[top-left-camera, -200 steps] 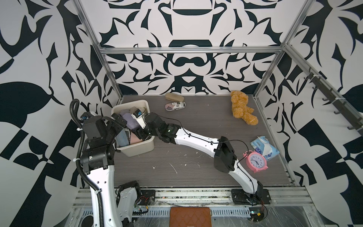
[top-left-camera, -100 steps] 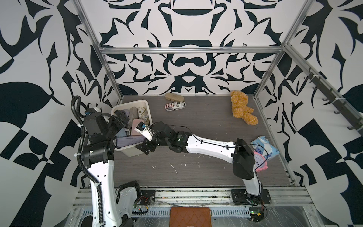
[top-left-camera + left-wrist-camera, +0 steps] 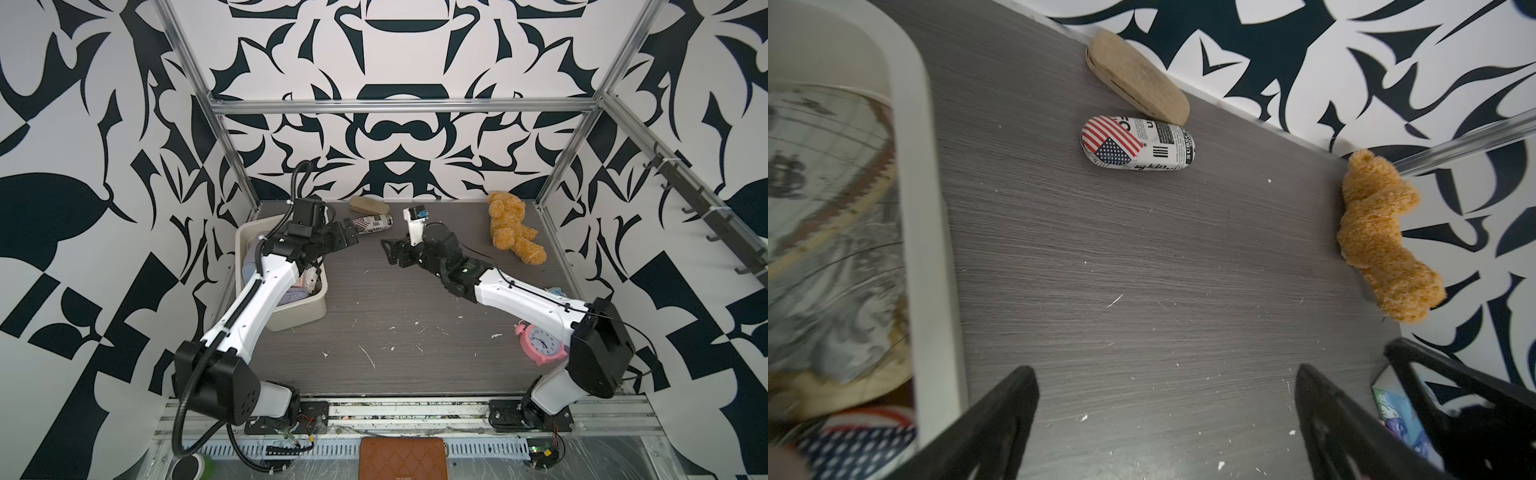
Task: Put the glasses cases into the storage boxes
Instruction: Adjust the storage box at the center of the board.
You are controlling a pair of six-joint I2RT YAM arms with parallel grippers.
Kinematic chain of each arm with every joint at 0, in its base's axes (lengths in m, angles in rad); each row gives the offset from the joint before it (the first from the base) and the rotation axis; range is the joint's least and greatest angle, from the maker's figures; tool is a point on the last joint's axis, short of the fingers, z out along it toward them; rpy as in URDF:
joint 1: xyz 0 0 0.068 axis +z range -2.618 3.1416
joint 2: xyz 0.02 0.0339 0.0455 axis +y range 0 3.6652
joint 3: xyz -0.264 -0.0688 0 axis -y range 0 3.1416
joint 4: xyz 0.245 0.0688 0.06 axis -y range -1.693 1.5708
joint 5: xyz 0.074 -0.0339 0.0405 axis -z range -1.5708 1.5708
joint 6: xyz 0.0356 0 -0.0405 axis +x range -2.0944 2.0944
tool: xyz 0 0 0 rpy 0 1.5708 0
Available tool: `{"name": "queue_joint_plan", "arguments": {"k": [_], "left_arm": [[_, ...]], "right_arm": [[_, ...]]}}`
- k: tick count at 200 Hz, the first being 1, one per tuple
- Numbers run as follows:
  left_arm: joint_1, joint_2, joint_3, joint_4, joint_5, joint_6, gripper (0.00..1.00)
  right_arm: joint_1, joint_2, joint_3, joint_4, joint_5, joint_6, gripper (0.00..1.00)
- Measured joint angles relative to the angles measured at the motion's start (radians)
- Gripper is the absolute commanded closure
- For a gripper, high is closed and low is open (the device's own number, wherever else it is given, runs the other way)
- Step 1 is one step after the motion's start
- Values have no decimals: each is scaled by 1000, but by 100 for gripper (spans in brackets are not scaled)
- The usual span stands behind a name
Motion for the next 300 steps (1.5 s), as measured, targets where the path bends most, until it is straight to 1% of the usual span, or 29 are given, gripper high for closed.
{"name": "queue_joint_plan", "arguments": {"k": [15,31,50,67,77,90,109,130,142,158,188,206,239,261,269,278,288,300], "left_arm": [[-19,79,29,24,-5,2,1],[-56,169,89,46,-18,12,1],[-140,259,149,80,-43,4,1],[-217,300,140,105,-87,-37,1],[-258,301,96,116,-127,-75,1],[-309,278,2,119,-183,-130,1],[-379,197,-176,100,-294,-209,1],[-428,100,-306,38,-394,-302,1],[-424,69,-343,5,-438,-348,1],[-378,57,-372,-27,-484,-397,1],[-293,51,-412,-46,-495,-452,1],[-247,23,-439,-63,-503,-471,1],[-145,-93,-500,-69,-501,-421,1],[-92,-120,-485,-61,-501,-354,1],[-87,-104,-459,-62,-492,-324,1],[-102,-66,-414,-59,-480,-286,1],[-145,-14,-352,-47,-486,-240,1],[-217,63,-270,-31,-484,-181,1]], "right_arm": [[-39,-51,-67,-24,8,31,13],[-68,-77,-92,-43,7,50,13],[-106,-90,-108,-41,-2,76,13],[-132,-94,-127,-40,-11,98,14],[-143,-93,-139,-41,-15,111,14],[-153,-92,-154,-42,-20,120,14],[-154,-92,-170,-42,-31,127,14],[-154,-96,-180,-41,-47,135,14],[-154,-106,-188,-39,-57,139,15],[-154,-126,-203,-35,-73,142,15],[-154,-177,-227,-33,-91,145,15],[-154,-204,-229,-34,-94,145,15],[-154,-241,-232,-35,-97,142,15],[-154,-255,-232,-39,-98,141,15],[-154,-258,-232,-43,-99,140,15],[-154,-264,-232,-49,-100,137,15],[-154,-270,-234,-54,-100,135,15],[-154,-282,-240,-60,-99,132,15]]}}
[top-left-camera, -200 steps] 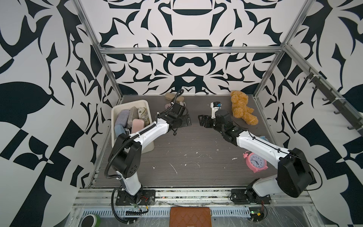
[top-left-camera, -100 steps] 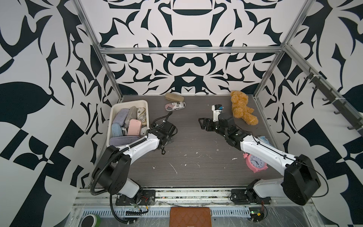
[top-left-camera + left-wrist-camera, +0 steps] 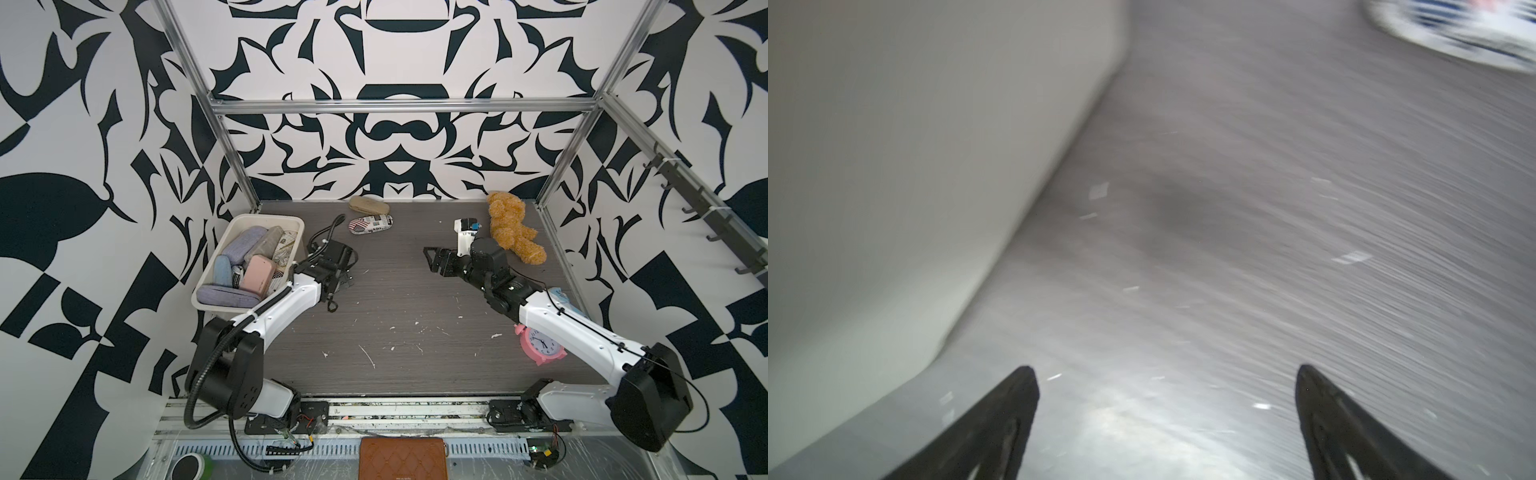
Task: Put the glasses cases into the storage boxes
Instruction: Adjust the storage box at the center of the board, then adjust the glasses case at the center of the board.
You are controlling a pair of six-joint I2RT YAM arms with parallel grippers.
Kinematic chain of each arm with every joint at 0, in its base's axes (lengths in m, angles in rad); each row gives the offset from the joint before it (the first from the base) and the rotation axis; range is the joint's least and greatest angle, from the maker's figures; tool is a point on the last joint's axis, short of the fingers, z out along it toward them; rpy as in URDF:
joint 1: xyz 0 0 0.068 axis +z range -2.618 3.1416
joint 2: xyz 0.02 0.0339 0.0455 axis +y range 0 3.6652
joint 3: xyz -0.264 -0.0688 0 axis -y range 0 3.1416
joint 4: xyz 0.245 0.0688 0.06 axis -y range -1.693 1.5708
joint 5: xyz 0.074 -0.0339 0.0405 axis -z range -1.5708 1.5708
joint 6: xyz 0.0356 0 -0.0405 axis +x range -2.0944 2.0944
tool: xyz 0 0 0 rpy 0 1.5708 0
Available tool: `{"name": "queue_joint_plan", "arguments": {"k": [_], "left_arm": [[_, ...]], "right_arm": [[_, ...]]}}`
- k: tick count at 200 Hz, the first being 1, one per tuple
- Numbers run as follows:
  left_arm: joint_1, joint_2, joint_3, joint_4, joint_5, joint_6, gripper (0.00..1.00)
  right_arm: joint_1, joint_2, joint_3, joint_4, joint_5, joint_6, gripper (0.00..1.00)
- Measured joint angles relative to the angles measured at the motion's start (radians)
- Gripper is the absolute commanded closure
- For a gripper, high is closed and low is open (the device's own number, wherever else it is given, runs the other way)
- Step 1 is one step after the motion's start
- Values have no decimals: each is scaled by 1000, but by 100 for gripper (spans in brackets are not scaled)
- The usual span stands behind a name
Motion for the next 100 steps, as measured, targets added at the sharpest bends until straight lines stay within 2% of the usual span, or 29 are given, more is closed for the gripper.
{"name": "queue_joint_plan", "arguments": {"k": [17,36,72,100], "left_arm": [[-74,119,130,24,18,72,1],[-95,246,253,63,49,143,1],[-43,468,491,109,64,256,1],[35,571,613,165,117,309,1]], "right_arm": [[-1,-14,-10,-10,1,-6,15],[-6,-35,-31,-17,2,-14,14],[-25,-68,-77,-36,7,-26,13],[-46,-92,-114,-43,12,-40,12]]}}
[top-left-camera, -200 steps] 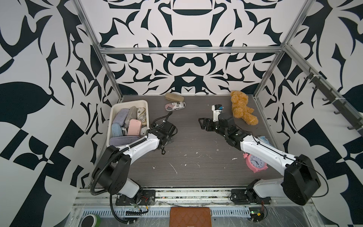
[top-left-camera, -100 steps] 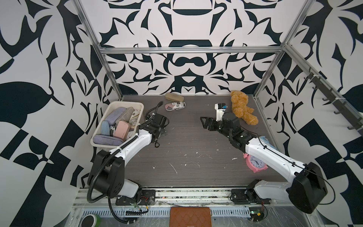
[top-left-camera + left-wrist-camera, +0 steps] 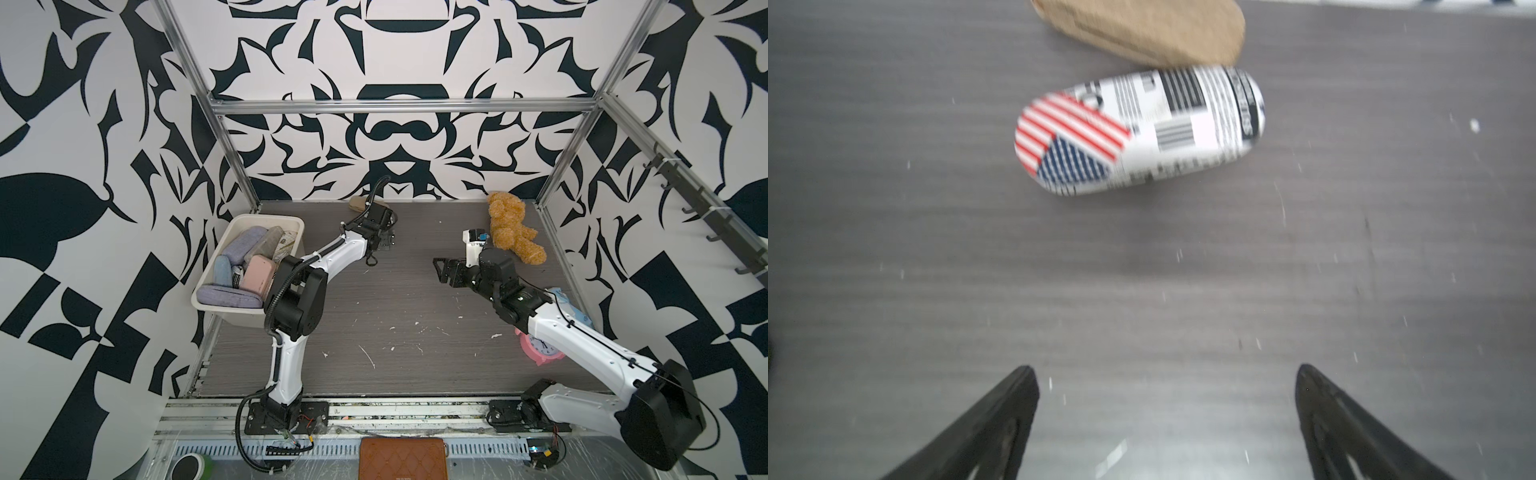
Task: Put the glasses cases into the storage boxes
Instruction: Adjust the glasses case at the center of the board.
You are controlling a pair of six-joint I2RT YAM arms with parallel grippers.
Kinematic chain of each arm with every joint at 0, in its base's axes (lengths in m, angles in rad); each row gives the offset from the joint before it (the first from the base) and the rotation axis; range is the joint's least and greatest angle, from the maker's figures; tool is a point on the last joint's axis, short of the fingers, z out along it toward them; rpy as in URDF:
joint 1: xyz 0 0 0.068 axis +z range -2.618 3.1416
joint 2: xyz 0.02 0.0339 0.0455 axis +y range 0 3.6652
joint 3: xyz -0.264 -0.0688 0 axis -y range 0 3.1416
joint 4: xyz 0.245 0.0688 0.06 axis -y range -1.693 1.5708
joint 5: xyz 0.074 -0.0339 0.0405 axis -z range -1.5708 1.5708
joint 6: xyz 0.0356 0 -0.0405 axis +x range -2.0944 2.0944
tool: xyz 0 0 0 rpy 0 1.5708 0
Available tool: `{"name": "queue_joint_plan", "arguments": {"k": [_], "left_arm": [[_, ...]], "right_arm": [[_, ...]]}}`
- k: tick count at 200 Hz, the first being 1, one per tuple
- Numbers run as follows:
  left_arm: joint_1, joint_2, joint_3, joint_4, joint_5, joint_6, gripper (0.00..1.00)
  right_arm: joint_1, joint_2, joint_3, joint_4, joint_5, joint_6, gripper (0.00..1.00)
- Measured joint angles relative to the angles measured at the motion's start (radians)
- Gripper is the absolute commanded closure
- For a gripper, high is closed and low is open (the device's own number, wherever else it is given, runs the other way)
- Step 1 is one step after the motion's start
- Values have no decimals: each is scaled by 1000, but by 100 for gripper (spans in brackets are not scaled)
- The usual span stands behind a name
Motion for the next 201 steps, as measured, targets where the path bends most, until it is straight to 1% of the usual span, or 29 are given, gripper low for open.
{"name": "queue_joint_plan", "arguments": {"k": [41,78,131,163,177,201], "left_arm": [[101,134,140,68,100,73,1],[127,245,268,80,161,124,1],[167,392,508,33,243,93,1],[192,490,662,-58,298,78,1],[197,509,686,-88,319,78,1],[201,505,665,-115,357,79,1]], "right_arm": [[-20,-9,-36,0,3,-9,12],[-24,-9,-43,3,-3,-10,12],[-26,-8,-60,8,-14,-10,12],[-28,-8,-61,9,-18,-10,12],[-28,-8,-61,9,-21,-10,12],[-28,-9,-61,9,-21,-10,12]]}}
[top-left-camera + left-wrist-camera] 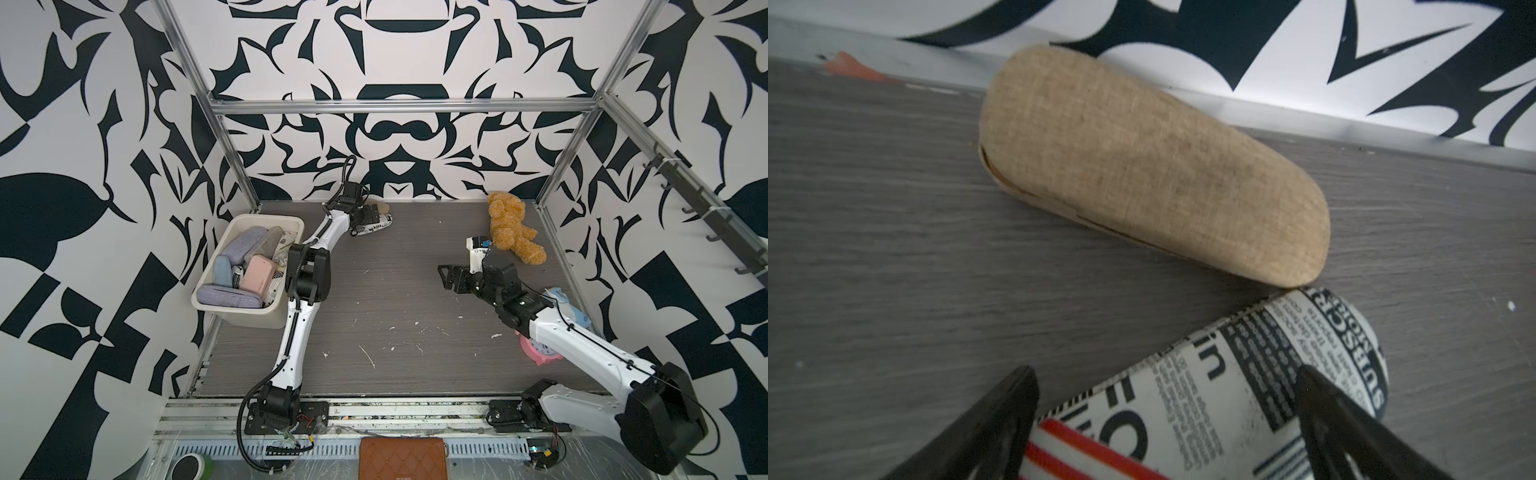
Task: Put the glasses cases into the storage boxes
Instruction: Adjust the glasses case at the center of the board, then pick up the glasses case at the center of the board.
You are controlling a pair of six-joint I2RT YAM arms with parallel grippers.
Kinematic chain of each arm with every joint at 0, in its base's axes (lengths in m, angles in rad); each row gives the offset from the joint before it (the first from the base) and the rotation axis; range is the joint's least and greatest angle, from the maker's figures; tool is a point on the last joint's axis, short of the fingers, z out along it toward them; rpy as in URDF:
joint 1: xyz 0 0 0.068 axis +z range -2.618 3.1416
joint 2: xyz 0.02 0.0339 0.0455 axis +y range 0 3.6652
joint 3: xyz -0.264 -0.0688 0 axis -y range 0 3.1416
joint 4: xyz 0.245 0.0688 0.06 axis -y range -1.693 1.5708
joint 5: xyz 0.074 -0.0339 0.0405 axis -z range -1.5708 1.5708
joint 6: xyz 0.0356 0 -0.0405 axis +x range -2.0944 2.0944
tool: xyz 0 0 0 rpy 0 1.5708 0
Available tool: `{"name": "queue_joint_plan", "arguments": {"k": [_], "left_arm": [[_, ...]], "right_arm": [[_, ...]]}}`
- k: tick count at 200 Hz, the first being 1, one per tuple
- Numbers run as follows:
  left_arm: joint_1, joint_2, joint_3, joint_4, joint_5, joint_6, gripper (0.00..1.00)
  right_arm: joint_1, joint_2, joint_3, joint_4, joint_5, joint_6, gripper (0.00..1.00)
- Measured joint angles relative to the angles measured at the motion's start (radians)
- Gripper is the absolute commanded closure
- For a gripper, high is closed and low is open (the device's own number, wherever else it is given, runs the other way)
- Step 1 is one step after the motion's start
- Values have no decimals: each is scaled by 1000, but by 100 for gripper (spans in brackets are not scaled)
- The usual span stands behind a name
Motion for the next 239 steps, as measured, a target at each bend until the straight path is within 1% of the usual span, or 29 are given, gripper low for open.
{"name": "queue_joint_plan", "arguments": {"k": [16,37,52,71,88,115,137,165,178,188,214,230,239], "left_arm": [[-2,-29,-67,16,31,-5,1],[-13,-108,-197,36,59,-3,1],[-29,-148,-261,37,68,2,1],[-61,-177,-306,36,65,21,1],[-94,-183,-311,24,42,53,1],[-138,-183,-311,-9,15,108,1],[-170,-181,-288,-58,-60,147,1],[-206,-125,-116,-152,-190,196,0],[-221,-92,-39,-186,-255,214,4],[-230,-73,-6,-201,-295,230,6],[-241,-46,2,-241,-356,238,5],[-244,-33,2,-255,-367,243,4],[-243,-29,2,-260,-365,248,6]], "right_arm": [[0,0,0,0,0,0,12],[0,0,0,0,0,0,12],[0,0,0,0,0,0,12],[0,0,0,0,0,0,12],[0,0,0,0,0,0,12],[0,0,0,0,0,-1,12],[0,0,0,-1,0,-2,12],[0,0,0,-1,0,-5,12],[0,0,0,-1,0,-8,12],[0,0,0,-2,0,-8,12],[0,-6,0,-8,0,-12,12],[-3,-11,0,-8,0,-14,12],[-3,-13,0,-8,0,-14,12]]}}
